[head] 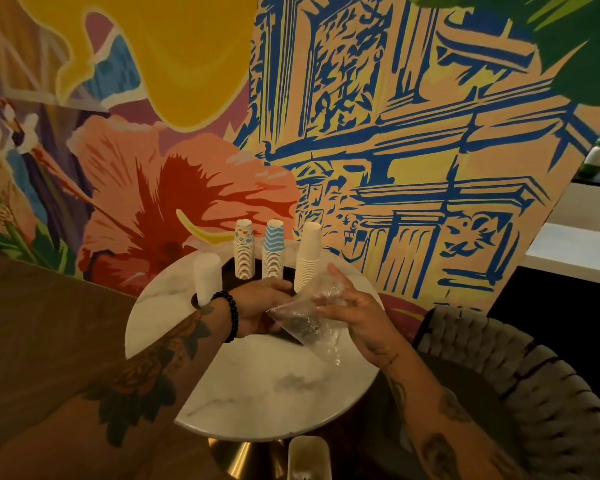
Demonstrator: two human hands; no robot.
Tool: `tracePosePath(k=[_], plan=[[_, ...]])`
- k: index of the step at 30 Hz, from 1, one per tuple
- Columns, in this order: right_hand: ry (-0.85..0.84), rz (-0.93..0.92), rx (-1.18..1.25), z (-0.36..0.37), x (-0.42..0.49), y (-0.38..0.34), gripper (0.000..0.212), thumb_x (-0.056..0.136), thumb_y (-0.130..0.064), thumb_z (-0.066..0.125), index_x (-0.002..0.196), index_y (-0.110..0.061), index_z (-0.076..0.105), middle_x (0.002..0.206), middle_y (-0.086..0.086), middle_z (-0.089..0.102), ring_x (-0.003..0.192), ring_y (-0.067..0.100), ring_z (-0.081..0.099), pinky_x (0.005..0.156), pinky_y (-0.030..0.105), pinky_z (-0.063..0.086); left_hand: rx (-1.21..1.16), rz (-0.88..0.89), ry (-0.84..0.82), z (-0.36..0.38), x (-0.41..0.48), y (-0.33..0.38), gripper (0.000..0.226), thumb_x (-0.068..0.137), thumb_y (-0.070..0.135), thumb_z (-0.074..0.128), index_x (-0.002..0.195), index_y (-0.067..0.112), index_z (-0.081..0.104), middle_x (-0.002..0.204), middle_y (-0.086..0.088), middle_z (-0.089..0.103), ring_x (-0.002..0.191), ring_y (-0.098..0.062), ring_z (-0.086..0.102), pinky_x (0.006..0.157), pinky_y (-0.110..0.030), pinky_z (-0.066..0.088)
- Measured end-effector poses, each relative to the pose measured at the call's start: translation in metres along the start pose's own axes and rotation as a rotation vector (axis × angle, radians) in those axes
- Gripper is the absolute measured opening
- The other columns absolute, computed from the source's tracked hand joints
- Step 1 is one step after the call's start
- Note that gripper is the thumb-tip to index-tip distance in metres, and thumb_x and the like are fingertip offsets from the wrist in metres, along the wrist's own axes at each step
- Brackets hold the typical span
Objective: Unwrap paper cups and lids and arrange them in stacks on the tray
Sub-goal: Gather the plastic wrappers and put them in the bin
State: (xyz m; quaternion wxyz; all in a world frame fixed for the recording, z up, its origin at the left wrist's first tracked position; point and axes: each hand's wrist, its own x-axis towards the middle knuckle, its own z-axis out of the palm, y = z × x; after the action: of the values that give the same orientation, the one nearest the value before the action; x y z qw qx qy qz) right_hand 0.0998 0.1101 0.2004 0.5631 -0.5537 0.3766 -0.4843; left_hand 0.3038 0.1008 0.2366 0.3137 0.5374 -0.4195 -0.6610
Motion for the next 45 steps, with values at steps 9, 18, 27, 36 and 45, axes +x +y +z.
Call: tracePosePath(k=[9, 18, 27, 36, 45], plan=[[0.181, 0.129, 0.176, 0.008, -0.003, 0.001, 0.040, 0.079, -0.020, 0.077, 0.119, -0.015, 0.072, 0.117, 0.010, 0.074, 0.112, 0.031, 0.068, 0.100, 0.053, 0.052, -0.141, 0.039, -0.181, 0.009, -0.008, -0.005, 0.059, 0.088, 0.068, 0.050, 0.127, 0.026, 0.063, 0.124, -0.005, 0.070, 0.112, -0.026, 0.067, 0.087, -0.047, 0.058], [0.387, 0.194, 0.000, 0.022, -0.010, 0.022, 0.015, 0.095, -0.031, 0.067, 0.110, -0.032, 0.068, 0.099, -0.006, 0.076, 0.086, 0.011, 0.073, 0.067, 0.025, 0.058, -0.149, 0.129, -0.189, 0.036, 0.006, -0.038, 0.049, 0.085, 0.048, 0.069, 0.129, 0.030, 0.060, 0.120, 0.000, 0.072, 0.111, -0.021, 0.069, 0.100, -0.049, 0.052], [0.323, 0.327, 0.098, -0.009, -0.052, 0.054, 0.031, 0.091, -0.010, 0.069, 0.114, -0.030, 0.067, 0.104, -0.002, 0.077, 0.091, 0.016, 0.073, 0.069, 0.031, 0.059, -0.156, 0.055, -0.143, 0.042, 0.028, -0.081, 0.043, 0.085, -0.001, 0.070, 0.124, 0.015, 0.061, 0.115, -0.007, 0.073, 0.100, -0.020, 0.072, 0.074, -0.033, 0.061], [0.551, 0.434, 0.092, -0.044, -0.094, 0.108, 0.039, 0.086, -0.002, 0.074, 0.115, -0.020, 0.056, 0.114, 0.002, 0.069, 0.100, 0.020, 0.070, 0.078, 0.040, 0.063, -0.210, -0.198, -0.198, 0.065, 0.047, -0.149, 0.051, 0.080, -0.001, 0.076, 0.125, 0.009, 0.057, 0.122, -0.017, 0.067, 0.104, -0.031, 0.071, 0.084, -0.044, 0.060], [0.513, 0.708, 0.173, -0.066, -0.158, 0.183, 0.045, 0.090, 0.000, 0.069, 0.128, -0.017, 0.054, 0.125, 0.010, 0.066, 0.110, 0.027, 0.068, 0.081, 0.045, 0.061, -0.150, -0.348, -0.110, 0.085, 0.049, -0.249, 0.045, 0.079, -0.009, 0.075, 0.119, 0.004, 0.061, 0.118, -0.017, 0.069, 0.097, -0.028, 0.073, 0.074, -0.032, 0.061]])
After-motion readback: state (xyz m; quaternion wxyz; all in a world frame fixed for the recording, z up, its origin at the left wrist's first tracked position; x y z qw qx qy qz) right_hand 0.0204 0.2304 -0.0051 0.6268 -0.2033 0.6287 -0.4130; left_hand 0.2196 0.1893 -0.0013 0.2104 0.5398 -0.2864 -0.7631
